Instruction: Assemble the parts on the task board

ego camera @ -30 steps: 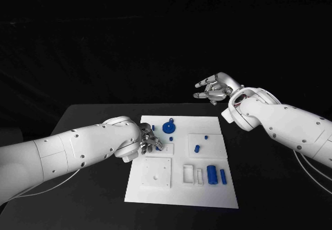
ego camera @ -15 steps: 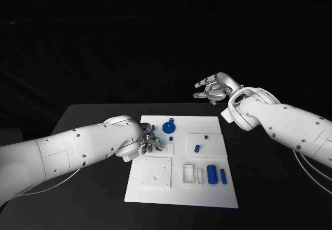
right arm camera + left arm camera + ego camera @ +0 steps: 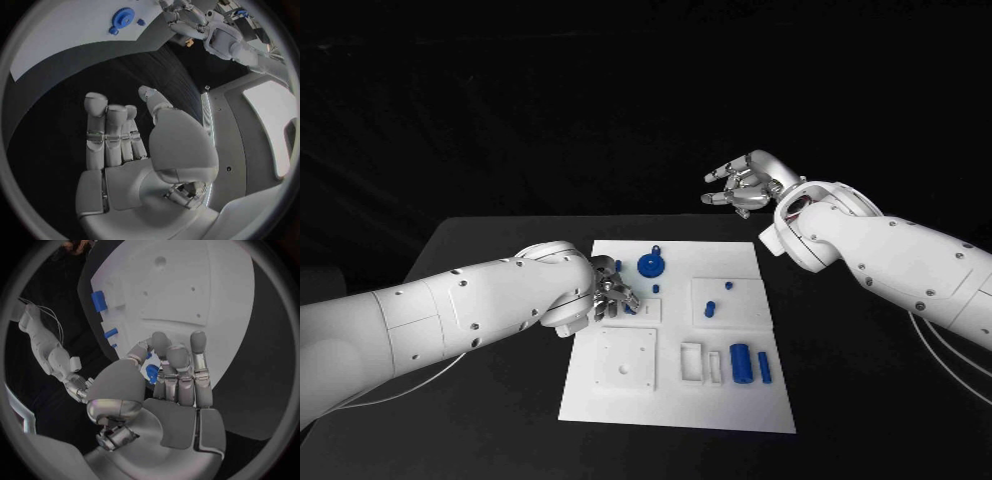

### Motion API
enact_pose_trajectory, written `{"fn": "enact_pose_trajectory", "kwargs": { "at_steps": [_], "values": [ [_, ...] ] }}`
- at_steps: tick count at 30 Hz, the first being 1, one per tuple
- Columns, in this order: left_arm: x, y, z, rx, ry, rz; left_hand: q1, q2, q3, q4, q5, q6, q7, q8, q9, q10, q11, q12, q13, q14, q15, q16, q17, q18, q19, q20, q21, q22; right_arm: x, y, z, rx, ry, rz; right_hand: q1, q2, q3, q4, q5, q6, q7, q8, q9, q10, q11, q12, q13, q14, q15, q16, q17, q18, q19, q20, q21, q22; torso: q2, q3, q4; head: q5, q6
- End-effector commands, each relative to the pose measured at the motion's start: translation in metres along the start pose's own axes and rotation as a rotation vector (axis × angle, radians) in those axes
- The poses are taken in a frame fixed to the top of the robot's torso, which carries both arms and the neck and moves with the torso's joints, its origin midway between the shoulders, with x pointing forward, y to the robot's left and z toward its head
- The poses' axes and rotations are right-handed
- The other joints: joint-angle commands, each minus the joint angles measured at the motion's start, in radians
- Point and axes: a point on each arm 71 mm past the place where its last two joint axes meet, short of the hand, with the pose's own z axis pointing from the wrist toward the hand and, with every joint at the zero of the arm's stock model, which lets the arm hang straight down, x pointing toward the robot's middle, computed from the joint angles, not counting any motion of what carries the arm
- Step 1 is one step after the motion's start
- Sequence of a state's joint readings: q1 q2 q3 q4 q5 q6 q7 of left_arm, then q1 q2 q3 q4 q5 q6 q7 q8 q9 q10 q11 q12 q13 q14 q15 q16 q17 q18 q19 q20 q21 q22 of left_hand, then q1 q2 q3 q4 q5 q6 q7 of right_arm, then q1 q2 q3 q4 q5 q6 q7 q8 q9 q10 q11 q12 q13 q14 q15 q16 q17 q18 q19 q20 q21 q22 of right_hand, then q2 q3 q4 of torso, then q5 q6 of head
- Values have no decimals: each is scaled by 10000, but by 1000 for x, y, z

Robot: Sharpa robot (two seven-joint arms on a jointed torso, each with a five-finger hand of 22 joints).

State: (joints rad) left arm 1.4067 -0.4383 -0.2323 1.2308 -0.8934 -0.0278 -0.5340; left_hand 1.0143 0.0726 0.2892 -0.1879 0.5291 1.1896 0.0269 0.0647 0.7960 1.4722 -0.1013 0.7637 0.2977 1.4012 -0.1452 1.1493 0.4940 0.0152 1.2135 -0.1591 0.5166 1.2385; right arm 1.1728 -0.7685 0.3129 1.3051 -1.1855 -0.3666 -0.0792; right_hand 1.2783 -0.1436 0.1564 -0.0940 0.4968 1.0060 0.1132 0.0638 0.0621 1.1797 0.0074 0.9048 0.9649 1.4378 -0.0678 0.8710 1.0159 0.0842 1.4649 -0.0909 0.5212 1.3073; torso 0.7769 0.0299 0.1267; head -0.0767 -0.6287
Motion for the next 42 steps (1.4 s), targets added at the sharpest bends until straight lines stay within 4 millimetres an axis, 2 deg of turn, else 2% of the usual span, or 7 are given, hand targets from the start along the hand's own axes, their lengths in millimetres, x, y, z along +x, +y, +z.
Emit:
{"fn": "enact_pose_trajectory", "kwargs": {
  "at_steps": [1, 10, 42],
  "values": [
    [8, 5, 2, -242, 120, 110, 67, 167, 194, -124, 18, 1344, -859, 71, 5333, 414, -74, 51, -12, 10, -59, 54, -16, -148, 87, -25, -56, 24, 1, 1, 0, -65, 123, -86, -126, 12, 7, -57, 34, 81, -3, -16, 8, -4, -86, 41, -5, 63, -39, -39, 8, 162, 410, 12, -23, 615, -4, -11, 3, -8, -7],
    [7, 7, 0, -192, -5, -48, 43, 177, 227, -159, 55, 1358, -861, 76, 5336, 413, -74, 59, -29, 12, -58, 53, -23, -146, 117, -23, -117, 85, 1, 1, 0, -57, 142, -89, -126, 12, 7, -57, 34, 81, -3, -16, 8, -4, -86, 41, -5, 63, -39, -39, 8, 162, 410, 12, -23, 615, -8, -18, 12, -9, -20],
    [5, 5, -1, -11, -196, -352, -8, 193, 250, -174, 52, 1347, -863, 80, 5339, 413, -83, 114, -68, 28, -70, 78, -23, -151, 226, -35, -333, 314, 2, 1, 0, -38, 213, -113, -156, 24, 31, -78, 60, 97, -6, -16, 8, 33, -93, 65, 16, 95, -47, -21, 39, 157, 428, 4, 37, 625, -9, 4, 2, -37, -57]
  ]
}}
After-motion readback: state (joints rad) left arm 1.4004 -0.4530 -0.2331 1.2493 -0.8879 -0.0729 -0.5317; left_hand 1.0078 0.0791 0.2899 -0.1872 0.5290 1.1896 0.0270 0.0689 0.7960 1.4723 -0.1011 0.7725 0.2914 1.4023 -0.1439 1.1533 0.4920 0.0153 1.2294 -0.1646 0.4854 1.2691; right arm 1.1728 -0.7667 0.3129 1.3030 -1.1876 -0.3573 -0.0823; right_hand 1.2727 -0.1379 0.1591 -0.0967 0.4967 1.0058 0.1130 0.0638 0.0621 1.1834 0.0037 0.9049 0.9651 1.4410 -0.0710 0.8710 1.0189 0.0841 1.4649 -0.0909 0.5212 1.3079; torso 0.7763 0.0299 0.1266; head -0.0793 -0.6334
